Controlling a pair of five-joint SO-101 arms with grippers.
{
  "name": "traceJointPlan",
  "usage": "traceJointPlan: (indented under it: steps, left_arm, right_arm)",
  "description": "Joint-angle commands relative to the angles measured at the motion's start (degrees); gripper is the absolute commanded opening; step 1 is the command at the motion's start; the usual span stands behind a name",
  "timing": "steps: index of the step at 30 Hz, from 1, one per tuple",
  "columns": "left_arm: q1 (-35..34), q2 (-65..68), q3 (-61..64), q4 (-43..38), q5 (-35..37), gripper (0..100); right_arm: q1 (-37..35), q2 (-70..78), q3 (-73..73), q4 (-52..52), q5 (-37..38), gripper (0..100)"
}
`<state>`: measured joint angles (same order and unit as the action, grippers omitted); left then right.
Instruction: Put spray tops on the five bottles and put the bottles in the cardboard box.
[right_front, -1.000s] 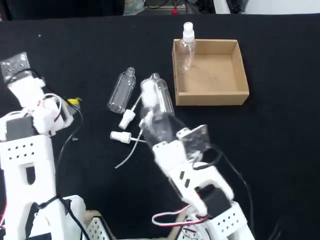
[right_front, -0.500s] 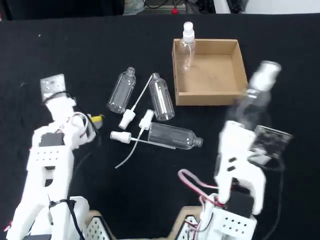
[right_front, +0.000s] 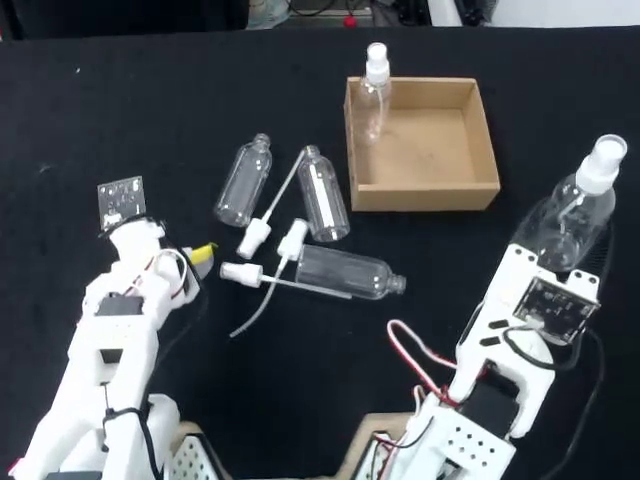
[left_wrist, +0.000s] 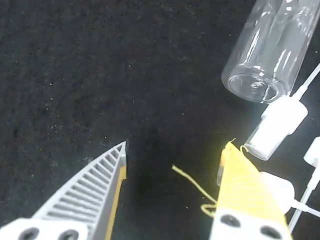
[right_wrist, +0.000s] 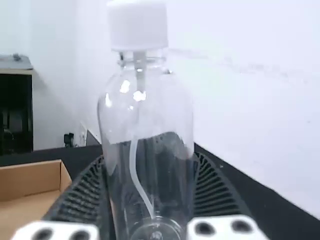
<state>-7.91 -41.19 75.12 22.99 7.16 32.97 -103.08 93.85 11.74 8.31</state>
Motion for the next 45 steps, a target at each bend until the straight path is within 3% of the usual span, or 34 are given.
traceJointPlan:
  steps: [1,8,16,30,40,45]
  left_arm:
    - [0.8,-1.2,-0.3,-1.8,0.2,29]
    - [0.8,-0.8,-0.3,-1.8,0.2,29]
    - [0.7,-0.7,-0.2,-1.6,0.2,29]
    - [0.7,-0.7,-0.2,-1.6,0.2,29]
    - [0.7,-0.7,-0.2,-1.6,0.2,29]
    - [0.7,-0.7,-0.2,-1.6,0.2,29]
  right_arm:
    - [0.8,-3.2,-1.8,-2.7,0.4,6.4]
    - [0.6,-0.6,-12.3,3.9,0.4,6.4]
    - [1.1,23.3,-25.5,1.2,0.4,6.4]
    - [7.0,68.4,-30.5,-34.7,0.4,6.4]
    - [7.4,96.5,-28.5,-67.3,0.4,6.4]
    - [8.9,109.1,-32.0,-75.0,0.4,6.1]
